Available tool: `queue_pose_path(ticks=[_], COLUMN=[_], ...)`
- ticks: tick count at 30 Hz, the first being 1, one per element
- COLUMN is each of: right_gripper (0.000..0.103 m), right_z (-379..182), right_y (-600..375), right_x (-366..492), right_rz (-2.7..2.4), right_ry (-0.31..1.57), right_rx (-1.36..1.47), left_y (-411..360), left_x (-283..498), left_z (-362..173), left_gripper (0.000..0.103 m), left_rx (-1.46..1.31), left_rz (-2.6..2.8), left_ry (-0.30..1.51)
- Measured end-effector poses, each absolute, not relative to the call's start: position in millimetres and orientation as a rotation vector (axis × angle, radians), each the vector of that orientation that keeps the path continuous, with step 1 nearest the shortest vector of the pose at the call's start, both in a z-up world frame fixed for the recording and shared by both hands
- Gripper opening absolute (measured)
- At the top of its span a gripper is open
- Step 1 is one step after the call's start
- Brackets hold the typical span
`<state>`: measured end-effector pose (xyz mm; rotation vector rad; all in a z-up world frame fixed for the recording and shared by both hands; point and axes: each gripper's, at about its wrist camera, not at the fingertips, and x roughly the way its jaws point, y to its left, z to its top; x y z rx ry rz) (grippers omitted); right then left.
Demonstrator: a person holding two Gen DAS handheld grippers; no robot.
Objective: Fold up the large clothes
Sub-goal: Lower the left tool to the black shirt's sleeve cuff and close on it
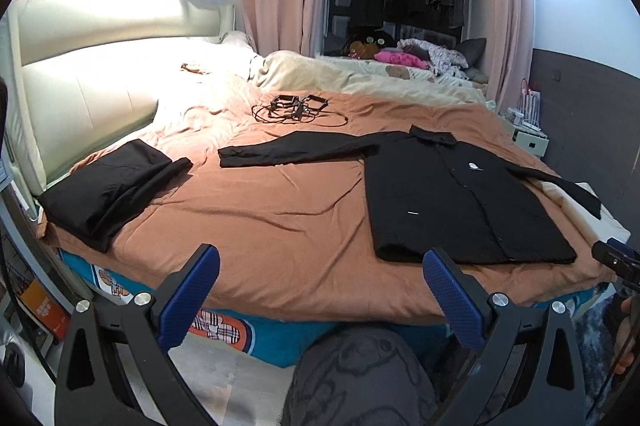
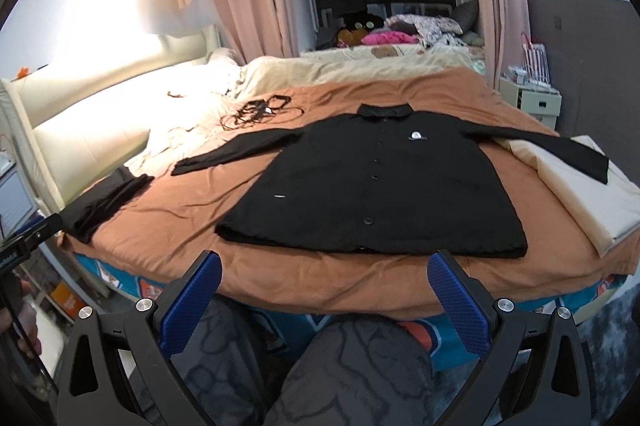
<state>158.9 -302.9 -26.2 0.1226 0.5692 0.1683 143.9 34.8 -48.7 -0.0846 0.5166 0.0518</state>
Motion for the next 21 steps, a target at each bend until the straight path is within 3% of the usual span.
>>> queue_pose_path(ticks=[3,9,13,21], right_gripper=[0.102,0.09,0.089,0.088], right_z=[-31,-37,-35,-32], right_y=[-305,-304,-304,-301], right_x=[185,238,267,330], right_rz=[0.166,0.178,0.174,0.171], right_ry=[0.589,0.627,0.629,0.664], right_rx=[0.136,0.154,0.156,0.153], left_y=[43,64,77,103], left_x=[171,222,255,324], left_z=[-52,-56,-55,-57], left_gripper=[0.103,0.102,0.098,0.081], left_rx=[-0.106,-0.139,-0.164,-0.241], left_rz=[0.055,0.072,0.083,0.087], left_ry=[0.533,0.563,0.576,0.637])
